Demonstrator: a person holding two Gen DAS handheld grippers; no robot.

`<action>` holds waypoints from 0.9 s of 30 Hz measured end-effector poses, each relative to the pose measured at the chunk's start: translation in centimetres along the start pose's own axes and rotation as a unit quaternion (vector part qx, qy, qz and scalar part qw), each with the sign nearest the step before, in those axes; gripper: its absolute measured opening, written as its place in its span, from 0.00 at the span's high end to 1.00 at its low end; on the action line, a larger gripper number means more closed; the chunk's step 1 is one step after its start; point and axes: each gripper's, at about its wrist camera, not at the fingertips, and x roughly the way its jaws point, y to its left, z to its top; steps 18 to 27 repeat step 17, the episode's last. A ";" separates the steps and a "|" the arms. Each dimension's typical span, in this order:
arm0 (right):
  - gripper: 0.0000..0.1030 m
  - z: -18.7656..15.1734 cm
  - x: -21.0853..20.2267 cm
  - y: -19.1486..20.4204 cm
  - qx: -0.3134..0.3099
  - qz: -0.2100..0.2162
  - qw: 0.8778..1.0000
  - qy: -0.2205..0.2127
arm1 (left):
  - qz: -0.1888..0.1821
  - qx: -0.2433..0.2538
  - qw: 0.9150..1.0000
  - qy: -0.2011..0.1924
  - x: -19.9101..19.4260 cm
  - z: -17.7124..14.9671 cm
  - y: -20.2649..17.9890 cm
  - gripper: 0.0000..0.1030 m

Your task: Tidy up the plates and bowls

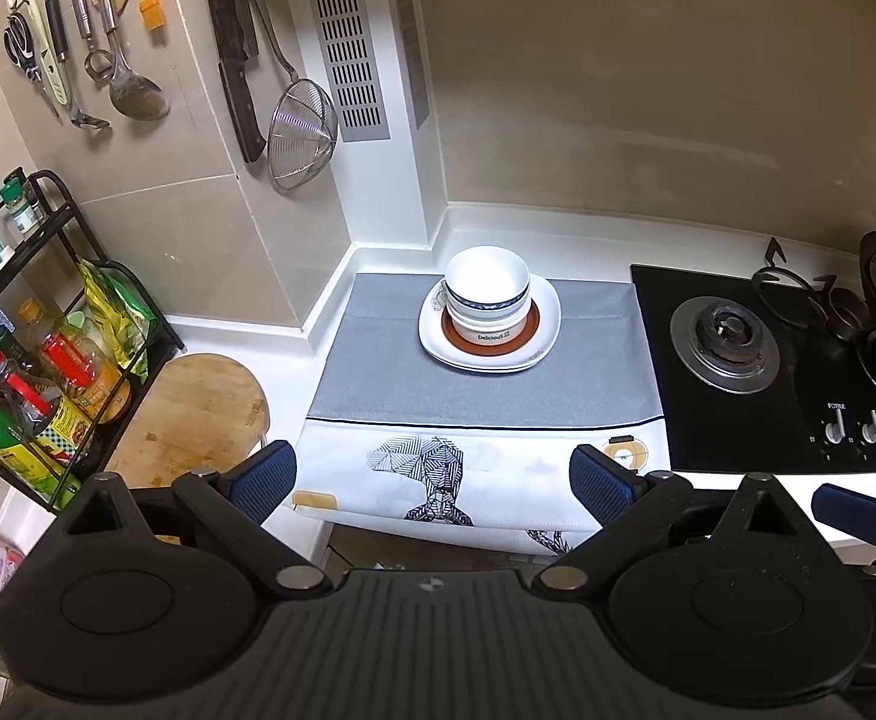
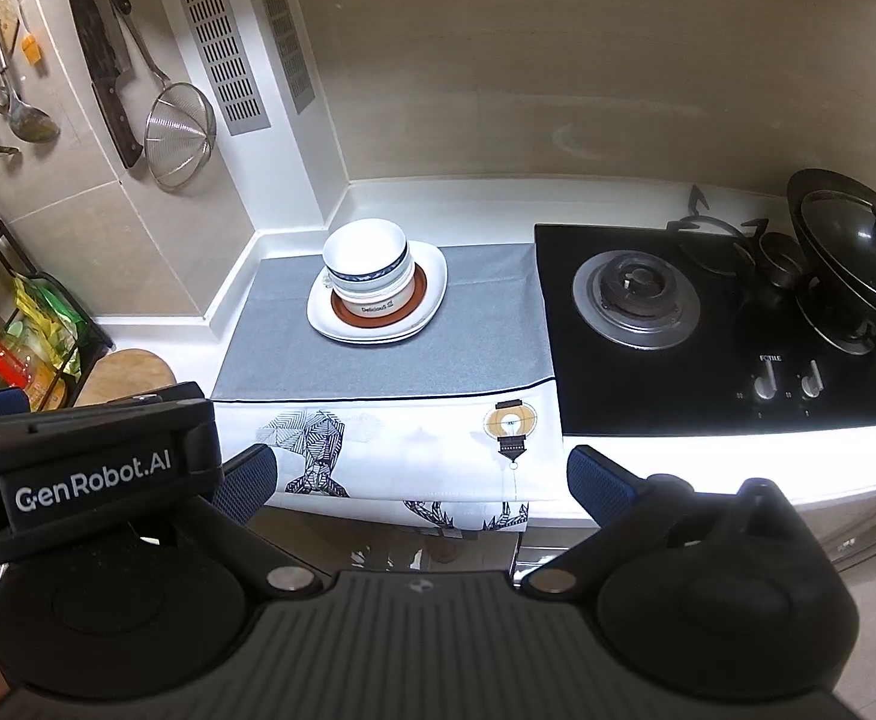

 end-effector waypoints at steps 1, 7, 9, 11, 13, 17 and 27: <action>0.00 -0.1 -0.1 -0.1 0.000 0.000 1.000 0.000 | 0.000 0.000 1.000 0.000 0.0 0.0 0.0 0.05; 0.00 -0.6 -0.9 -0.6 0.002 -0.001 1.000 -0.006 | -0.003 0.001 1.000 -0.006 -0.9 -0.6 -0.5 0.05; 0.00 -0.9 -1.1 -0.8 0.003 -0.002 1.000 -0.006 | -0.005 0.003 1.000 -0.006 -1.0 -0.7 -0.6 0.05; 0.00 -1.1 -1.2 -0.9 0.003 -0.002 1.000 -0.006 | -0.006 0.004 1.000 -0.005 -1.1 -0.9 -0.7 0.05; 0.00 -1.3 -1.3 -1.1 0.001 -0.003 1.000 -0.006 | -0.007 0.005 1.000 -0.004 -1.1 -1.0 -0.7 0.05; 0.00 -1.5 -1.3 -1.2 0.000 -0.004 1.000 -0.008 | -0.008 0.006 1.000 -0.005 -1.1 -1.2 -0.8 0.05; 0.00 -1.5 -1.3 -1.2 0.000 -0.004 1.000 -0.008 | -0.008 0.006 1.000 -0.005 -1.1 -1.2 -0.8 0.05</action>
